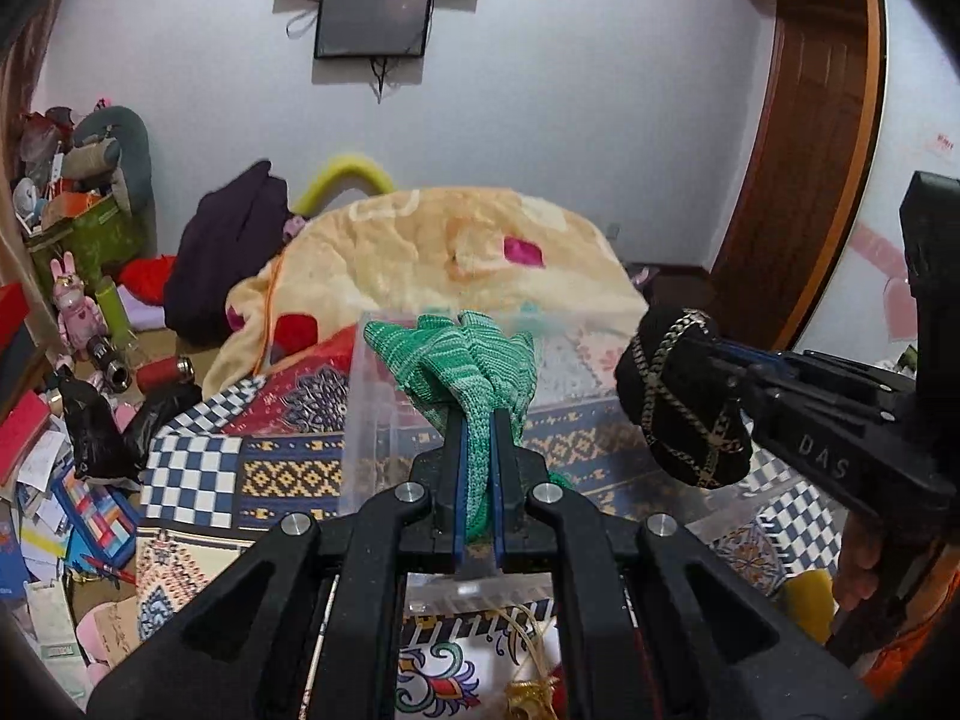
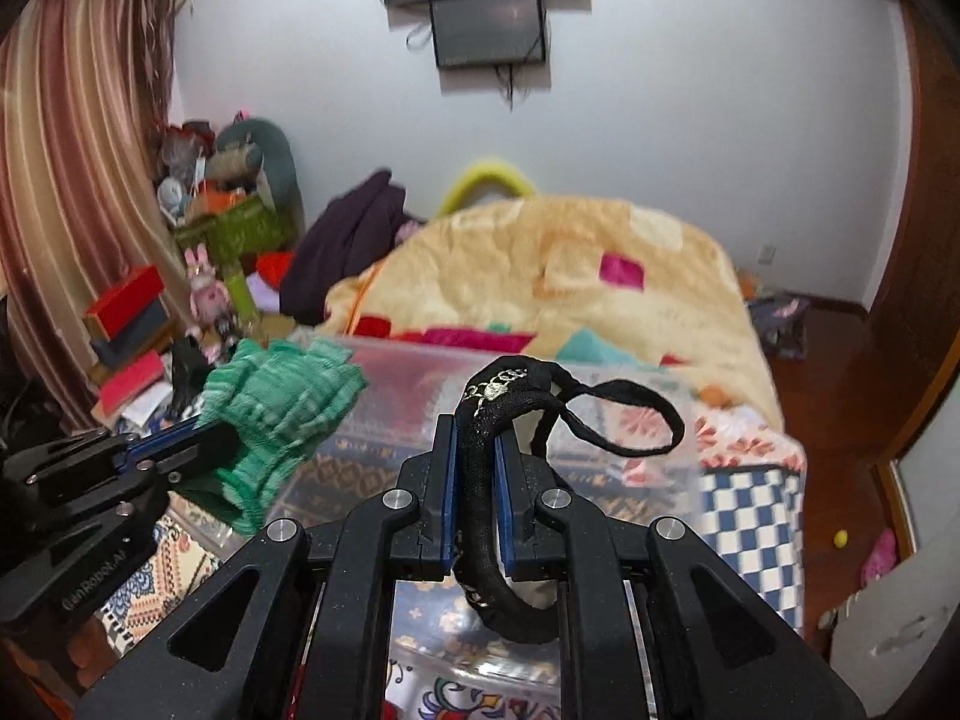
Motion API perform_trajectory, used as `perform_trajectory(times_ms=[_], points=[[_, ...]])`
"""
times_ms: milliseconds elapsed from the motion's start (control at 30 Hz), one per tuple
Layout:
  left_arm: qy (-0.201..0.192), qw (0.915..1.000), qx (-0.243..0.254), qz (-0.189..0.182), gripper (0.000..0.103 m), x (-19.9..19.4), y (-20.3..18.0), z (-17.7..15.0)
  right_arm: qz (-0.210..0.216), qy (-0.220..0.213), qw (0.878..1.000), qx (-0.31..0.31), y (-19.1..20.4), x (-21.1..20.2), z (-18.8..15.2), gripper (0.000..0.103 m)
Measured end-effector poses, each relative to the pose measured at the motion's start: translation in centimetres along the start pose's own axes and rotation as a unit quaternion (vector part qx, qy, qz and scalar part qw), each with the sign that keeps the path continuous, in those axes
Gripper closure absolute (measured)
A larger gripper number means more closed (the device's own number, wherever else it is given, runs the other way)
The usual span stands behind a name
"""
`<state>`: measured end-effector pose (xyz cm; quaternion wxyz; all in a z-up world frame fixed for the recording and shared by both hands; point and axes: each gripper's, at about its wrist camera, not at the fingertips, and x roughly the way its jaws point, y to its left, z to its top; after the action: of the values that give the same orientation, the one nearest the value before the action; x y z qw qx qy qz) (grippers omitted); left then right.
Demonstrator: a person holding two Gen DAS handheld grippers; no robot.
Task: Organize soft objects
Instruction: 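Carry the glove and black item into the clear box and open both tools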
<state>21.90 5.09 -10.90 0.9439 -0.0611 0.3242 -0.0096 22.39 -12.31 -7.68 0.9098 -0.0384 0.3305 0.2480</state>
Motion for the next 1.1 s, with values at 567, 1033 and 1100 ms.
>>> perform_trajectory(times_ms=[567,1033,1100], points=[[0.036,0.999,0.027,-0.003,0.096,0.6,-0.8,-1.3,0.028,0.081,0.995,-0.042,1.1,0.7,-1.3,0.089],[-0.021,0.9991,0.013,-0.035,0.074,-6.9,-0.7,-1.2,0.027,0.009,0.999,-0.02,-0.3,-5.9,-1.2,0.051],[-0.031,0.9987,0.015,-0.037,0.066,-8.0,-0.8,-1.4,0.017,-0.013,1.0,-0.017,-0.7,-7.5,-1.5,0.043]])
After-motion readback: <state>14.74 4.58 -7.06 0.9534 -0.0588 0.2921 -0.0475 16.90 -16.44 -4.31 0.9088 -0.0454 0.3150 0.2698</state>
